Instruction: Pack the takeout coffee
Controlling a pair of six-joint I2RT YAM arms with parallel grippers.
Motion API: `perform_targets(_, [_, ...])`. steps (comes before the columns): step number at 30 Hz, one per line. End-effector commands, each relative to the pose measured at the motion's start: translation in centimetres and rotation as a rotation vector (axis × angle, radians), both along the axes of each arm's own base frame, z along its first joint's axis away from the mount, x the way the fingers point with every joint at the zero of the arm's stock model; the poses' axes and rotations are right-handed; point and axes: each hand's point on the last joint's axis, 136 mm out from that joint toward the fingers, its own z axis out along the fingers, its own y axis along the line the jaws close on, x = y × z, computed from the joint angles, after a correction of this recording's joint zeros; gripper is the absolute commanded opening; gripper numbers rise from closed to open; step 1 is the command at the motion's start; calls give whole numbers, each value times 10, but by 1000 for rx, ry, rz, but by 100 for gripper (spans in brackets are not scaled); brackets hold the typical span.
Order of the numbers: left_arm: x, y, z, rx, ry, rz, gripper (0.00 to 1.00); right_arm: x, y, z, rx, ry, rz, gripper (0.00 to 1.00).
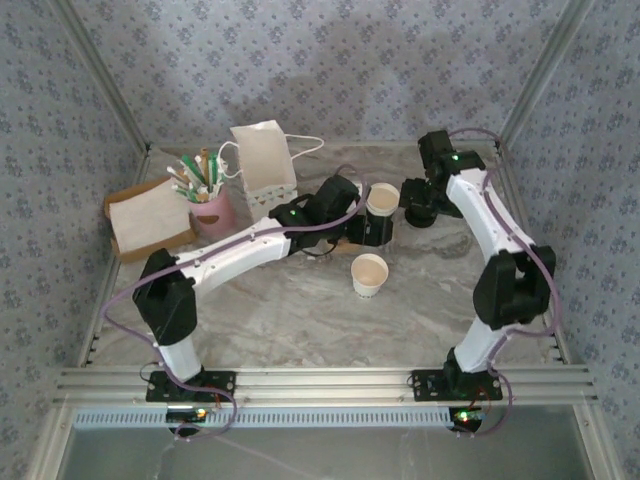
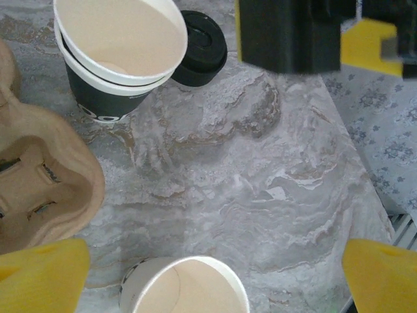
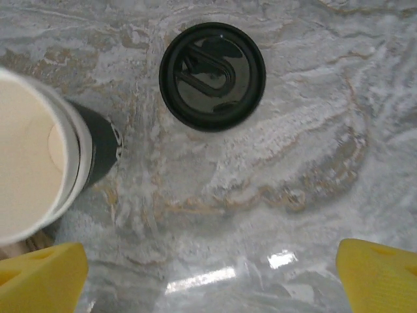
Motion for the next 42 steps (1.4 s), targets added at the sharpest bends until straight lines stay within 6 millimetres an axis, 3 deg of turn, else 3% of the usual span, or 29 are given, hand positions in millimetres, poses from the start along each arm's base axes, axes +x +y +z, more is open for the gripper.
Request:
perform_targets(1, [4,-5,12,-31,-18,-43,99,22,2,-14,38,21,36,100])
perform_targets(11, [8,6,-3,-5,9,-31,99,53,-15,-54,27,107,56,100])
perform_targets(19, [10,9,-7,-5,13,-20,99,67,-24,-67,49,125,60,95])
perform_targets(27, [14,11,-12,3,21,-14,100,74,-20,-88,63,174,87,88])
perform_targets(42, [17,11,-17,8,28,-8,99,78,-24,-106,36,213,109,85])
